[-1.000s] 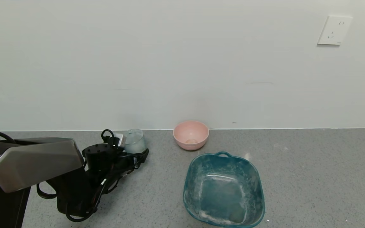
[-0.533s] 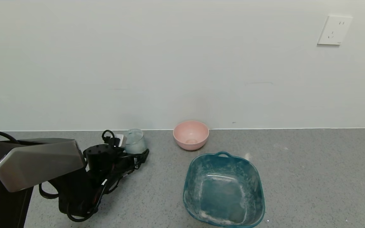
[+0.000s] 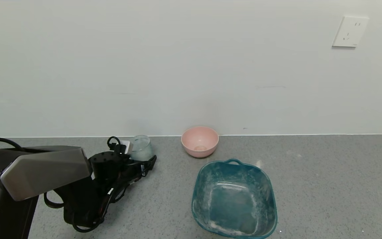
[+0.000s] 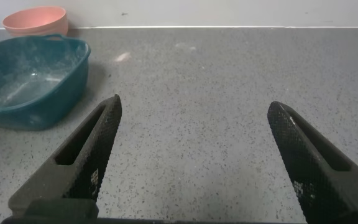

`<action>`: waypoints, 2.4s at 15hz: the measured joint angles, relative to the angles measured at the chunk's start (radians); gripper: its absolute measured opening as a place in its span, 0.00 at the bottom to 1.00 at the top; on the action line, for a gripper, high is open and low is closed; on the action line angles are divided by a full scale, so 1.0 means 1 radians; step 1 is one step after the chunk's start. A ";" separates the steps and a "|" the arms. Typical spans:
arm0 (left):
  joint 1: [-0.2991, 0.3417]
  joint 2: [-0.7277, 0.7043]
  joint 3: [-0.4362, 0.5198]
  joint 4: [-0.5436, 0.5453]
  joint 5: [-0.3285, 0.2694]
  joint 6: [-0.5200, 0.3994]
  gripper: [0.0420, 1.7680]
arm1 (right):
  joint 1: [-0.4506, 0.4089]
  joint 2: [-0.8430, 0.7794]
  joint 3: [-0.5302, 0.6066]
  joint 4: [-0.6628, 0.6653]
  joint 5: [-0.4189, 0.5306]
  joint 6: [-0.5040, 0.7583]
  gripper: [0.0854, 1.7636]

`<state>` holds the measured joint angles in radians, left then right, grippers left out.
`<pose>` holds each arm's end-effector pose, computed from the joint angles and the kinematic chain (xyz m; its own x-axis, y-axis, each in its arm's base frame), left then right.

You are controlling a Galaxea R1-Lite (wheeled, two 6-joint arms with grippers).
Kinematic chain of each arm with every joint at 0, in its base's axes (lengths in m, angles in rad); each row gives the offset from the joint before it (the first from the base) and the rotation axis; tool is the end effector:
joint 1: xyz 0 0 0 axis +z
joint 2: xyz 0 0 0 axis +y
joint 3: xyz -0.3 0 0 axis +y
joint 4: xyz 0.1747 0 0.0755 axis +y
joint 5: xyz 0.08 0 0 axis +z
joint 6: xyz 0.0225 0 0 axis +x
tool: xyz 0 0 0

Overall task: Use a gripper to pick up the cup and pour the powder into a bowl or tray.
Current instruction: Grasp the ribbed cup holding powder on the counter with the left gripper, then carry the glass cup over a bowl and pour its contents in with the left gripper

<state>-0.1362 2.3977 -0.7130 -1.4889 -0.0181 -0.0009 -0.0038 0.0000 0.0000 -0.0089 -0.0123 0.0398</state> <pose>0.3729 -0.0515 0.0011 0.9692 -0.1511 -0.1945 0.1532 0.9882 -0.0044 -0.0228 -0.0002 0.0764 0.9998 -0.0161 0.0089 0.0157 0.9991 0.0399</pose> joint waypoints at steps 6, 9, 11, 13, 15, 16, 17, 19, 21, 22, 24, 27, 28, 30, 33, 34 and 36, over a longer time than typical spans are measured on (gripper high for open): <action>0.000 -0.001 0.001 0.000 0.000 0.000 0.71 | 0.000 0.000 0.000 0.000 0.000 0.000 0.97; 0.000 -0.003 0.003 0.000 0.000 0.000 0.71 | 0.000 0.000 0.000 0.000 0.000 0.000 0.97; 0.000 -0.004 0.003 0.000 0.000 0.000 0.71 | 0.000 0.000 0.000 0.000 0.000 0.000 0.97; 0.000 -0.004 0.004 0.001 0.000 0.000 0.71 | 0.001 0.000 0.000 0.000 0.000 0.000 0.97; 0.000 -0.004 0.004 0.003 0.001 -0.001 0.71 | 0.001 0.000 0.000 0.000 0.000 0.000 0.97; 0.000 -0.004 0.004 0.003 0.003 -0.001 0.71 | 0.000 0.000 0.000 0.000 0.000 0.000 0.97; 0.000 -0.005 0.004 0.005 0.008 -0.001 0.71 | 0.000 0.000 0.000 0.000 0.000 0.000 0.97; -0.001 -0.008 0.004 0.012 0.013 0.000 0.71 | 0.000 0.000 0.000 0.000 0.000 0.000 0.97; -0.003 -0.016 0.009 0.016 0.014 0.001 0.70 | 0.001 0.000 0.000 0.000 0.000 0.000 0.97; -0.006 -0.024 0.013 0.019 0.015 0.003 0.70 | 0.001 0.000 0.000 0.000 0.000 0.000 0.97; -0.010 -0.050 0.019 0.054 0.024 0.006 0.70 | 0.001 0.000 0.000 0.000 0.000 0.000 0.97; -0.018 -0.120 0.020 0.139 0.036 0.009 0.70 | 0.001 0.000 0.000 0.000 0.000 0.000 0.97; -0.025 -0.147 0.020 0.172 0.041 0.010 0.70 | 0.000 0.000 0.000 0.000 0.000 0.000 0.97; -0.040 -0.200 0.011 0.249 0.065 0.027 0.70 | 0.001 0.000 0.000 0.000 0.000 0.000 0.97; -0.060 -0.266 -0.006 0.327 0.072 0.057 0.70 | 0.000 0.000 0.000 0.000 0.000 0.000 0.97; -0.066 -0.285 -0.011 0.363 0.072 0.067 0.70 | 0.000 0.000 0.000 0.000 0.000 0.000 0.97; -0.081 -0.321 -0.028 0.430 0.077 0.096 0.70 | 0.000 0.000 0.000 0.000 0.000 0.000 0.97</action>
<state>-0.2174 2.0762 -0.7413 -1.0591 0.0591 0.0951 -0.0036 0.0000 0.0000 -0.0089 -0.0123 0.0398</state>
